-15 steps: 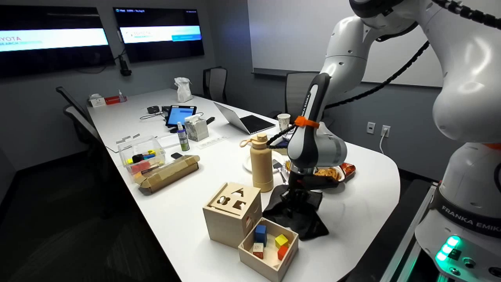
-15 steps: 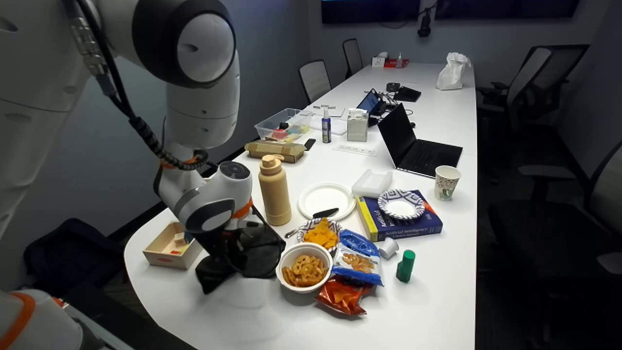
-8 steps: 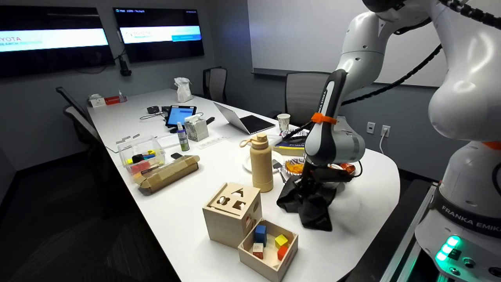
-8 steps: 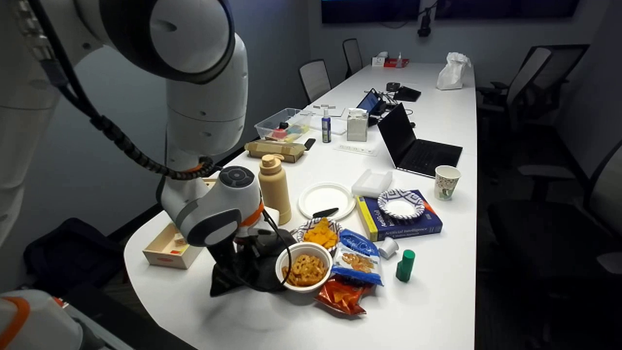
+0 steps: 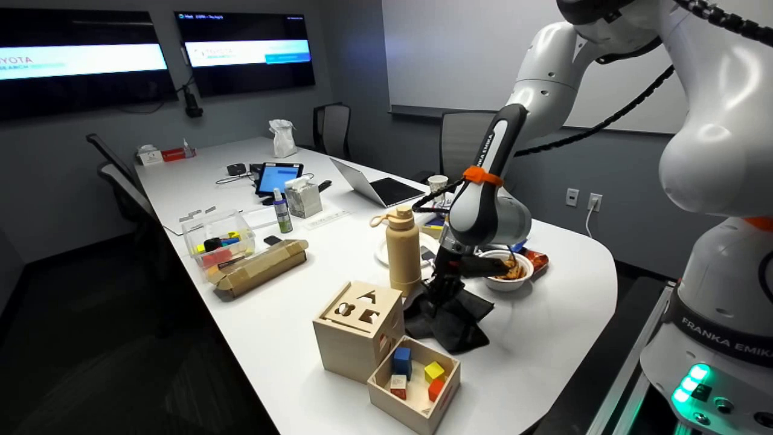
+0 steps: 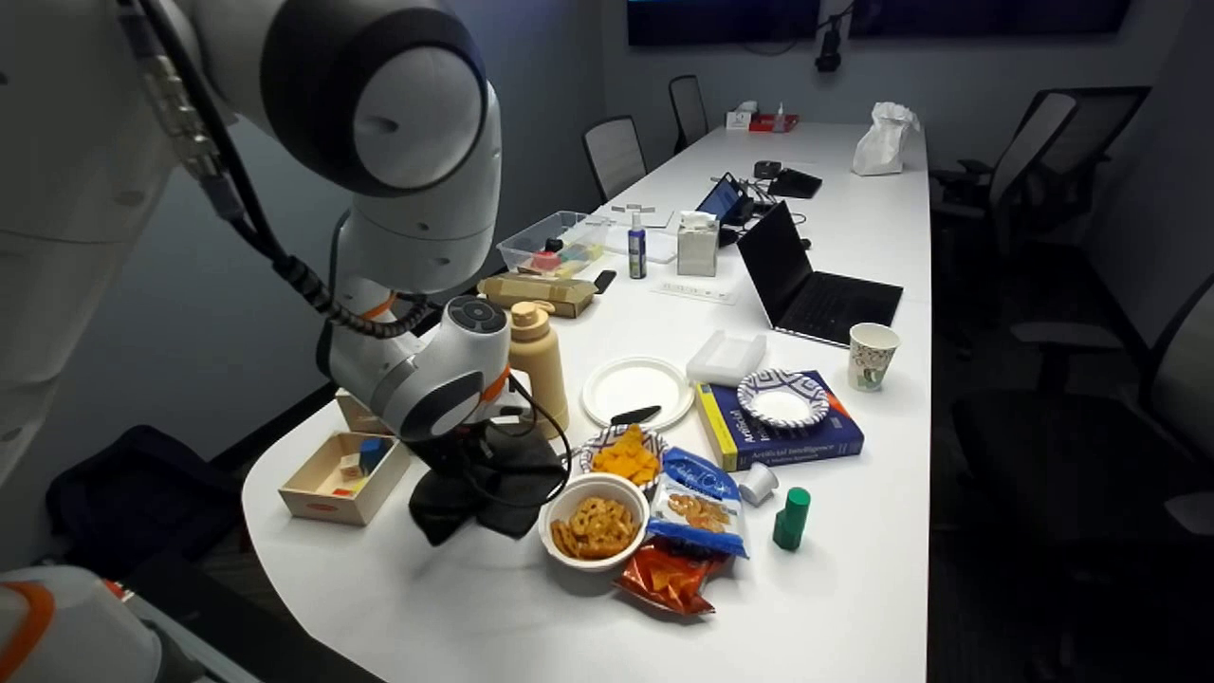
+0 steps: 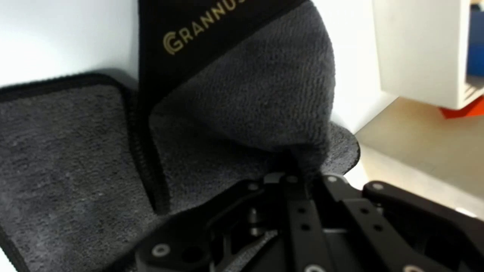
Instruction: Use the grey cloth to wipe the table
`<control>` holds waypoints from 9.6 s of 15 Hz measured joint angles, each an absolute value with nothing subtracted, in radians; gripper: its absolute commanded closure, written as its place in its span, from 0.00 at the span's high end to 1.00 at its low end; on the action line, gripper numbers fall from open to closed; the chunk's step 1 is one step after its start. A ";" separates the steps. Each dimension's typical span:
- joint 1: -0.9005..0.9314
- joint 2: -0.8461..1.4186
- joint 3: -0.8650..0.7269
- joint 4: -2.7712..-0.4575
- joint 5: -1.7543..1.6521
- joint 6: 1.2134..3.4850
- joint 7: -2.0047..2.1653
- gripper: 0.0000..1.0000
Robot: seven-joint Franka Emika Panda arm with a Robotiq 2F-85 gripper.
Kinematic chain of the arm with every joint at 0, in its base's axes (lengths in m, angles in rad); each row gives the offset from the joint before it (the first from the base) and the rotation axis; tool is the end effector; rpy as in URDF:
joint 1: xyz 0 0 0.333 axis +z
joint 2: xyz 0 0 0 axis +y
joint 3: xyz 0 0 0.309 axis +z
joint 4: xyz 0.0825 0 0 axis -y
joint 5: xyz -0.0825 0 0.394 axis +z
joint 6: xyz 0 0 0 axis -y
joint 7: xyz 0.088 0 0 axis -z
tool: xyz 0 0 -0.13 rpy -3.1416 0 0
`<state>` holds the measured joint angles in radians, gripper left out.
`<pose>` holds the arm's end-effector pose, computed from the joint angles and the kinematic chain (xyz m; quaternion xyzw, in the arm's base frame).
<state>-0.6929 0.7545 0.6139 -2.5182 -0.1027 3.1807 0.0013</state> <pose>0.4325 0.0467 0.0326 -0.9774 0.0581 -0.0358 0.2002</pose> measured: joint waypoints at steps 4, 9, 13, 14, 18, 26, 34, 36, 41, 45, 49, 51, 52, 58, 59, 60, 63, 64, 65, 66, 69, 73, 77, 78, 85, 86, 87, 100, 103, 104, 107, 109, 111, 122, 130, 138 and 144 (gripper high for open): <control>-0.767 0.816 0.691 -2.521 -0.093 3.040 -0.078 0.01; -0.817 0.781 0.671 -2.659 0.008 3.118 -0.076 0.01; -0.827 0.724 0.623 -2.777 0.035 3.324 0.005 0.01; -0.817 0.720 0.599 -2.771 0.035 3.351 0.026 0.01; -0.786 0.703 0.537 -2.740 0.022 3.395 0.078 0.01; -0.825 0.693 0.638 -2.719 -0.120 3.291 0.097 0.01; -0.816 0.688 0.629 -2.745 0.004 3.151 0.114 0.01; -0.783 0.666 0.588 -2.739 0.059 3.152 0.140 0.01; -0.683 0.584 0.446 -2.740 0.173 3.152 0.212 0.01; -0.656 0.541 0.397 -2.741 0.196 3.154 0.208 0.01; -0.724 0.541 0.521 -2.741 0.178 3.154 0.129 0.01; -0.744 0.541 0.589 -2.741 0.163 3.154 0.096 0.01; -0.753 0.541 0.624 -2.742 0.153 3.152 0.084 0.01; -0.719 0.542 0.722 -2.718 0.128 2.989 0.026 0.01; -0.702 0.540 0.715 -2.711 0.136 2.958 0.025 0.01; -0.682 0.534 0.699 -2.709 0.151 2.939 0.026 0.01; -0.622 0.481 0.633 -2.715 0.210 2.935 0.037 0.01; -0.596 0.457 0.599 -2.715 0.224 2.935 0.041 0.01; -0.563 0.431 0.558 -2.715 0.231 2.935 0.047 0.01; -0.522 0.407 0.508 -2.710 0.232 2.935 0.053 0.01; -0.362 0.364 0.335 -2.672 0.227 2.935 0.059 0.01; -0.221 0.390 0.247 -2.568 0.223 2.928 0.040 0.01; -0.219 0.464 0.334 -2.467 0.248 2.902 -0.054 0.01; -0.222 0.481 0.353 -2.454 0.254 2.897 -0.076 0.01; -0.274 0.569 0.408 -2.461 0.305 2.842 -0.176 0.01; -0.277 0.569 0.400 -2.476 0.314 2.843 -0.174 0.01; -0.282 0.567 0.393 -2.494 0.330 2.850 -0.172 0.01; -0.163 0.354 0.116 -2.750 0.573 3.098 -0.009 0.01; 0.023 0.366 -0.128 -2.748 0.571 3.124 0.057 0.01; 0.086 0.375 -0.207 -2.748 0.574 3.120 0.072 0.01; 0.290 0.400 -0.440 -2.749 0.597 3.056 0.111 0.01; 0.419 0.412 -0.568 -2.749 0.613 2.995 0.138 0.01; 0.531 0.418 -0.671 -2.749 0.617 2.927 0.170 0.01; 0.803 0.460 -1.050 -2.750 0.618 2.737 0.276 0.01; 0.852 0.494 -1.113 -2.750 0.618 2.722 0.297 0.38; 0.869 0.495 -1.132 -2.749 0.620 2.701 0.286 0.99; 0.994 0.419 -1.220 -2.741 0.645 2.712 0.112 1.00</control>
<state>0.9939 0.4189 -1.2197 -2.7414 0.6446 2.7124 0.1125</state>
